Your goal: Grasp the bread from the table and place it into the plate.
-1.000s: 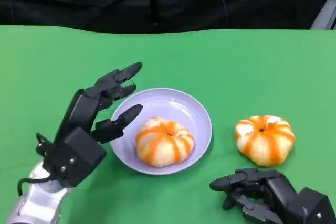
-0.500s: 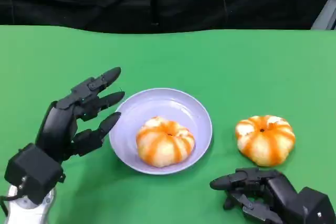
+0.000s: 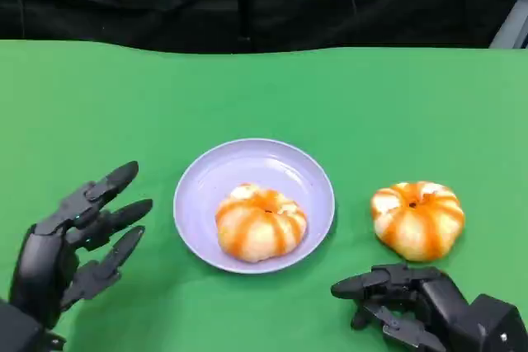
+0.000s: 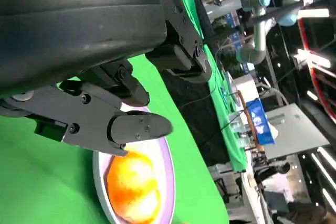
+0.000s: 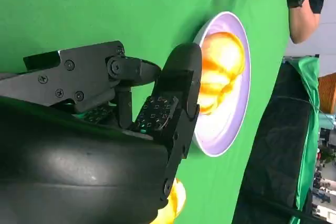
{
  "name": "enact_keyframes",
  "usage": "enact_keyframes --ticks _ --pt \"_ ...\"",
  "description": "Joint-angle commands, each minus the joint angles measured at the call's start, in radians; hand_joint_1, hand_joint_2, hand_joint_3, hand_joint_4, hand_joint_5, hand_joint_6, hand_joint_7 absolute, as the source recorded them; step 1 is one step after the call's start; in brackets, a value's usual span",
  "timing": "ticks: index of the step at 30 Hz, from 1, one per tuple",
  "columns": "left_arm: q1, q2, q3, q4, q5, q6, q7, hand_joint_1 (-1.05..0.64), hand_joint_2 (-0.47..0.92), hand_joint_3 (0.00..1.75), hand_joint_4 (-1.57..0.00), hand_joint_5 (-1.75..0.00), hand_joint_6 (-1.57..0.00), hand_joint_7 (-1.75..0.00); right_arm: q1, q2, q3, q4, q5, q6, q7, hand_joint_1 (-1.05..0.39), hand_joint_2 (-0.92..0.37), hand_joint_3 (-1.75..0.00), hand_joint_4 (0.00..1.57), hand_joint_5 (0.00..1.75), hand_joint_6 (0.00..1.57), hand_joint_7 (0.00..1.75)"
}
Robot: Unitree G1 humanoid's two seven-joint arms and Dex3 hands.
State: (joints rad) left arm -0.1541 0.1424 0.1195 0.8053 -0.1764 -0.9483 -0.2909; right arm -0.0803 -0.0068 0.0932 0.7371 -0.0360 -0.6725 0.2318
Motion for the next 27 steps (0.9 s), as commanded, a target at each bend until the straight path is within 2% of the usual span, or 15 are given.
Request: enact_keyframes --ticks 1,10,16,17,18,19,20,21,22,24,25,27 --pt "0.024 -0.001 0.022 0.007 0.011 -0.021 0.013 0.11 0.92 0.32 -0.84 -0.02 -0.69 -0.04 0.008 -0.026 -0.005 0.014 -0.006 0.011 0.004 -0.03 -0.92 -0.40 0.76 1.24 1.08 0.36" --pt "0.039 -0.018 0.041 0.012 0.006 -0.025 0.004 0.17 0.92 0.42 -0.92 -0.04 -0.78 -0.04 0.002 -0.022 -0.006 0.023 -0.006 0.009 0.002 -0.03 -0.92 -0.41 0.75 1.23 1.08 0.36" --pt "0.033 -0.016 0.040 0.048 0.057 -0.068 0.026 0.12 0.92 0.46 -1.17 -0.16 -1.05 -0.13 0.004 -0.021 -0.003 0.022 -0.010 -0.001 -0.001 -0.03 -0.92 -0.41 0.76 1.25 1.07 0.37" --pt "0.034 -0.015 0.040 0.054 0.070 -0.074 0.036 0.11 0.92 0.46 -1.16 -0.32 -1.12 -0.12 0.004 -0.020 -0.003 0.022 -0.011 -0.003 -0.002 -0.03 -0.92 -0.42 0.76 1.25 1.07 0.37" --pt "0.033 -0.017 0.041 0.059 0.078 -0.079 0.044 0.11 0.88 0.51 -1.08 -0.78 -1.25 -0.14 0.005 -0.020 -0.002 0.022 -0.012 -0.003 -0.003 -0.03 -0.92 -0.42 0.76 1.25 1.07 0.37" --pt "0.033 -0.018 0.041 0.063 0.085 -0.082 0.050 0.12 0.81 0.63 -1.03 -1.02 -1.31 -0.17 0.006 -0.019 -0.002 0.021 -0.012 -0.003 -0.003 -0.03 -0.92 -0.41 0.76 1.25 1.07 0.37" --pt "0.031 -0.022 0.041 0.072 0.077 -0.090 0.040 0.12 0.76 0.73 -1.00 -1.14 -1.33 -0.20 0.005 -0.019 -0.001 0.022 -0.013 -0.005 -0.004 -0.03 -0.92 -0.41 0.76 1.25 1.07 0.37" --pt "0.029 -0.024 0.039 0.081 0.070 -0.100 0.030 0.14 0.66 0.91 -0.98 -1.27 -1.32 -0.37 0.005 -0.019 -0.002 0.024 -0.013 -0.007 -0.003 -0.03 -0.92 -0.41 0.76 1.25 1.07 0.38" --pt "0.027 -0.025 0.038 0.090 0.065 -0.108 0.023 0.15 0.60 1.02 -0.96 -1.33 -1.23 -0.61 0.004 -0.020 -0.002 0.025 -0.013 -0.008 -0.003 -0.04 -0.92 -0.41 0.76 1.25 1.07 0.38" --pt "0.023 -0.029 0.034 0.109 0.074 -0.123 0.025 0.15 0.55 1.12 -0.94 -1.43 -1.07 -1.00 0.003 -0.023 -0.006 0.027 -0.007 -0.006 0.004 -0.04 -0.92 -0.41 0.76 1.25 1.07 0.38" --pt "0.021 -0.030 0.032 0.116 0.078 -0.128 0.028 0.14 0.54 1.14 -0.93 -1.47 -1.02 -1.11 0.003 -0.024 -0.007 0.028 -0.006 -0.006 0.006 -0.04 -0.92 -0.41 0.76 1.25 1.07 0.38" --pt "0.020 -0.031 0.030 0.124 0.080 -0.135 0.028 0.14 0.52 1.16 -0.92 -1.51 -0.98 -1.22 0.004 -0.025 -0.007 0.026 -0.006 -0.007 0.006 -0.04 -0.92 -0.41 0.76 1.25 1.07 0.38"
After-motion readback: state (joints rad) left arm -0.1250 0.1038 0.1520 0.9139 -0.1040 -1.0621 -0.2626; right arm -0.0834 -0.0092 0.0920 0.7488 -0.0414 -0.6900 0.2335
